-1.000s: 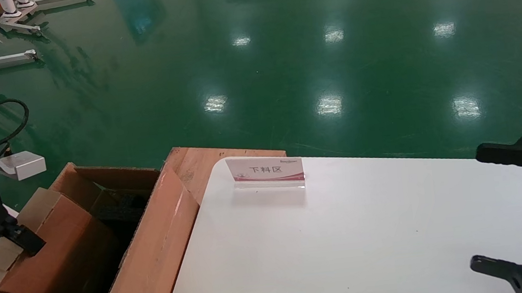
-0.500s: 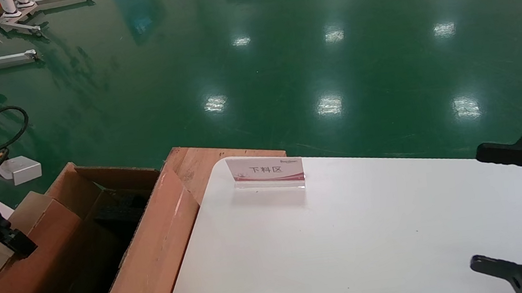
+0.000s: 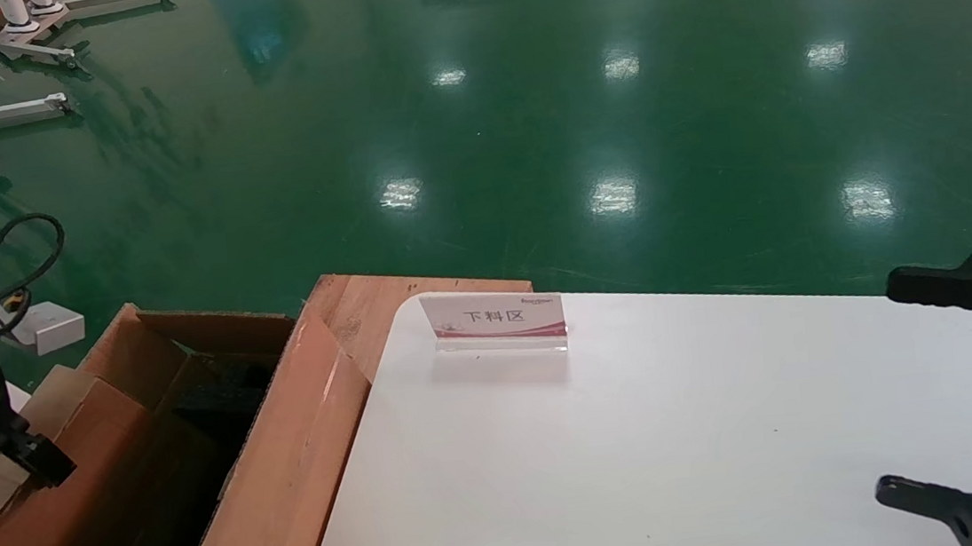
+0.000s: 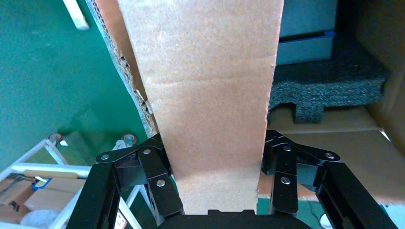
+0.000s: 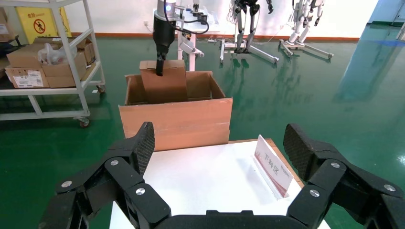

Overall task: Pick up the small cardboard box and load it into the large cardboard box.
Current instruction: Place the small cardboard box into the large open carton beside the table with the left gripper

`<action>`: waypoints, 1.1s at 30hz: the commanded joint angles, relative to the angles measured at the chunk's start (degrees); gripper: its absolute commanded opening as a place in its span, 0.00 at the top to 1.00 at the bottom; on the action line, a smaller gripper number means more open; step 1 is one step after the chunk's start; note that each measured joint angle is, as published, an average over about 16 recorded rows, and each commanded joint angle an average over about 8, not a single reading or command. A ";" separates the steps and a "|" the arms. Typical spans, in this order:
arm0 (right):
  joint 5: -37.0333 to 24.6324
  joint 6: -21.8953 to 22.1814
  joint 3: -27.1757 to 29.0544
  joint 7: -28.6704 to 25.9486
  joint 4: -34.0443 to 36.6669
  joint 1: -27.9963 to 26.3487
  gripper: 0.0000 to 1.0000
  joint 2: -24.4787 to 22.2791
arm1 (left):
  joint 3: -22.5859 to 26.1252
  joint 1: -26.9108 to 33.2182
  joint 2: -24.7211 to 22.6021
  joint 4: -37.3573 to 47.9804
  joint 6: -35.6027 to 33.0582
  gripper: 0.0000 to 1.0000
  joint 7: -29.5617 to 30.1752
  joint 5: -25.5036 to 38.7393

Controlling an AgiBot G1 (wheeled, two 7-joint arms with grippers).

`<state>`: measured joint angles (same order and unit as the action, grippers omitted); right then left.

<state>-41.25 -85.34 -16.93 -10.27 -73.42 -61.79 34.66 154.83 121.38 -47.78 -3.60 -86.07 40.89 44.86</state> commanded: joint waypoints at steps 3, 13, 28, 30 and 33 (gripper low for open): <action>0.01 0.01 -0.01 0.01 0.00 0.00 0.00 -0.01 | -0.23 -1.95 -0.07 1.23 2.04 1.00 0.65 -0.27; 0.03 0.02 -0.04 0.02 0.00 -0.01 0.00 -0.02 | -1.40 -7.13 0.27 3.22 12.25 1.00 1.75 -1.88; 0.06 0.04 -0.09 0.05 0.00 -0.02 0.00 -0.04 | -2.10 -8.65 0.60 2.96 12.54 1.00 2.39 -2.85; 0.07 0.04 -0.10 0.05 0.00 -0.02 0.00 -0.04 | -2.09 -8.71 0.64 2.98 12.28 1.00 2.49 -2.85; 0.07 0.05 -0.10 0.05 0.00 -0.02 0.00 -0.04 | -2.06 -8.82 0.69 3.02 11.94 0.69 2.66 -2.80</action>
<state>-41.18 -85.29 -17.03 -10.21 -73.41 -61.81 34.62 152.74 112.52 -47.10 -0.58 -73.99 43.53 41.99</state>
